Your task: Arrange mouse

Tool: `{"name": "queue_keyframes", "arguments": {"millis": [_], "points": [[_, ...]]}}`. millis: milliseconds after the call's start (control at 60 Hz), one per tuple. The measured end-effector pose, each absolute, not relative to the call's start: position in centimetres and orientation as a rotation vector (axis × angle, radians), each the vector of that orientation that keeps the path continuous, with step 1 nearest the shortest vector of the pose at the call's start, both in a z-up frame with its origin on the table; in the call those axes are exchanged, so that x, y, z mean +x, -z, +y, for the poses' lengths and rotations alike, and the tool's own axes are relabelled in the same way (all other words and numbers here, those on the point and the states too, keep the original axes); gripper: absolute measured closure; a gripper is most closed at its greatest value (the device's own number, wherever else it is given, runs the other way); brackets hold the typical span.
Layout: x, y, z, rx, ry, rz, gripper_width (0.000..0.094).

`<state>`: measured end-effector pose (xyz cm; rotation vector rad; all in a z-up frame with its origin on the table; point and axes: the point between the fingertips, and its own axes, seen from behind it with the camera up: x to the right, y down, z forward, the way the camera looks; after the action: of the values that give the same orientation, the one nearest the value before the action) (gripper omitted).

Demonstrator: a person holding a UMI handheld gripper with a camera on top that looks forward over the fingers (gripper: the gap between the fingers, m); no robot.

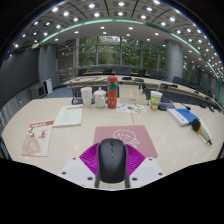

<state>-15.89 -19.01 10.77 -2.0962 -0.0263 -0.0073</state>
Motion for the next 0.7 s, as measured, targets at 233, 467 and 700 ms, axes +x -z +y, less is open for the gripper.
{"name": "queue_keyframes", "arguments": {"millis": [233,467,700], "points": [[-12.1,-12.3,-6.6,-2.043,-0.008,0.020,0.0607],[-10.1,-2.4,-2.2,-2.188,-0.002,0.006,0.0602],[-10.5,0.8,-3.1,-2.274,-0.040,0.003,0.0430]]}}
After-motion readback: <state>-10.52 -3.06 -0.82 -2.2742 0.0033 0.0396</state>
